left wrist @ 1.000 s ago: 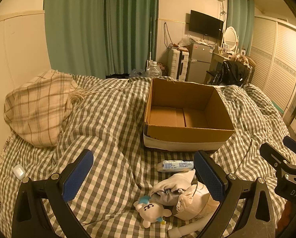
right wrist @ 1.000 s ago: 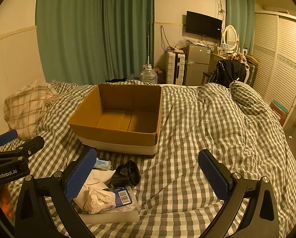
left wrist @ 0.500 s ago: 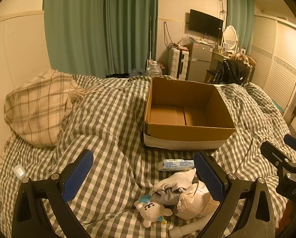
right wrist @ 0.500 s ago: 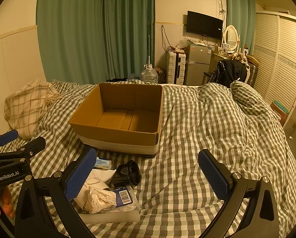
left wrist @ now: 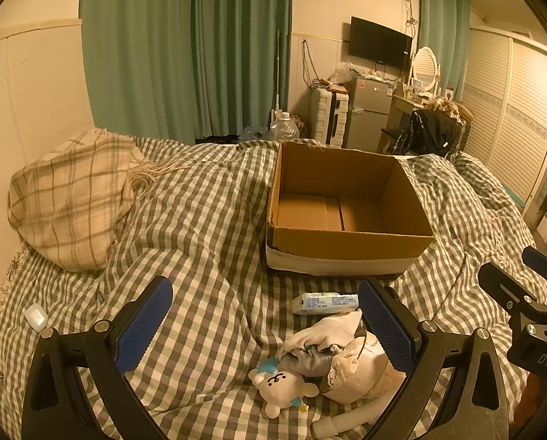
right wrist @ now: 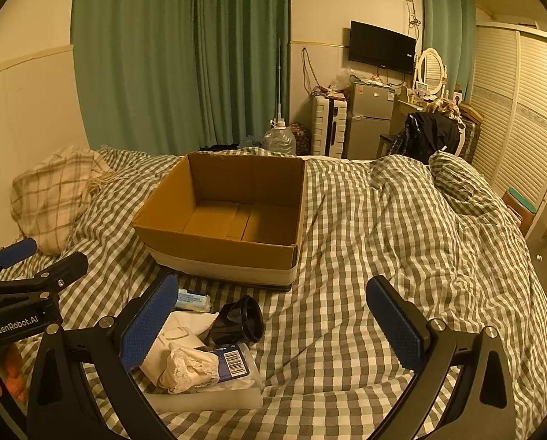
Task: Organize objects
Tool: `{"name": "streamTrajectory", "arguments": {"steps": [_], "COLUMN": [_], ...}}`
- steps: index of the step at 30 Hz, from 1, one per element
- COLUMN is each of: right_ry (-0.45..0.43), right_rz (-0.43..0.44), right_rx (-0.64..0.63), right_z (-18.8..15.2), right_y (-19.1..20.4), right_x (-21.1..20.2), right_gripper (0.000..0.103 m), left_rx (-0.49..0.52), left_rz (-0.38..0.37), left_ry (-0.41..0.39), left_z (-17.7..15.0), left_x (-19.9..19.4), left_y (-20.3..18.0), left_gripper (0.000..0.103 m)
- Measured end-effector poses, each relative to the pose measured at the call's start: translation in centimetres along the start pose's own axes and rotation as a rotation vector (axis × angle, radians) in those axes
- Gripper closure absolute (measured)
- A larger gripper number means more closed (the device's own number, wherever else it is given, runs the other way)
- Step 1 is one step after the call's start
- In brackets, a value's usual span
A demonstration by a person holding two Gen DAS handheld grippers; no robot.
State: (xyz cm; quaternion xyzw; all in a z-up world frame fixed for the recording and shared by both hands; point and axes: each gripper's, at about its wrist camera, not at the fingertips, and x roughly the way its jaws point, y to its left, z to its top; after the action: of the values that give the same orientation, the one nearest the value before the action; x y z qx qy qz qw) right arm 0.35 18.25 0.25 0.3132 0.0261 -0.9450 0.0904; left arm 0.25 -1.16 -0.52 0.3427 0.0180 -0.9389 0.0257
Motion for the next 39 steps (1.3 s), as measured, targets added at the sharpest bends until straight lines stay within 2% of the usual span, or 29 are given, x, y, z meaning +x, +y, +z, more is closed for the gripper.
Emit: {"name": "streamTrajectory", "arguments": {"steps": [12,18,22,27,32,34,39], "right_ry": [0.019,0.027,0.044,0.143,0.172,0.187,0.244], "right_rz": [0.041,0.042,0.033,0.058,0.062,0.061,0.082], "right_rx": [-0.047,-0.067,-0.082,-0.081,-0.101,-0.103,-0.116], "right_z": [0.8,1.7,1.1,-0.8,-1.6,-1.9,-2.4], "right_y": [1.1,1.7,2.3,2.6,3.1,3.2,3.7], "right_x": [-1.1,-2.1,-1.6,1.1,2.4,2.8,4.0], "right_gripper": [0.000,0.000,0.000,0.000,0.000,0.000,0.000], "left_rx": [0.001,0.006,0.007,0.022,0.071,0.078,0.053], "left_rz": [0.013,0.034,0.024,-0.006,-0.031,-0.051,-0.123], "left_ry": [0.007,0.070,0.132,0.247,0.357,0.414,0.485], "left_z": [-0.3,-1.3,-3.0,-5.7,-7.3,-8.0,-8.5], "left_x": [-1.2,-0.2,1.4,3.9,6.6,7.7,9.1], "left_y": [1.0,2.3,2.8,2.2,1.0,0.6,0.6], "left_gripper": [0.000,0.000,0.000,0.001,0.008,0.015,0.016]}}
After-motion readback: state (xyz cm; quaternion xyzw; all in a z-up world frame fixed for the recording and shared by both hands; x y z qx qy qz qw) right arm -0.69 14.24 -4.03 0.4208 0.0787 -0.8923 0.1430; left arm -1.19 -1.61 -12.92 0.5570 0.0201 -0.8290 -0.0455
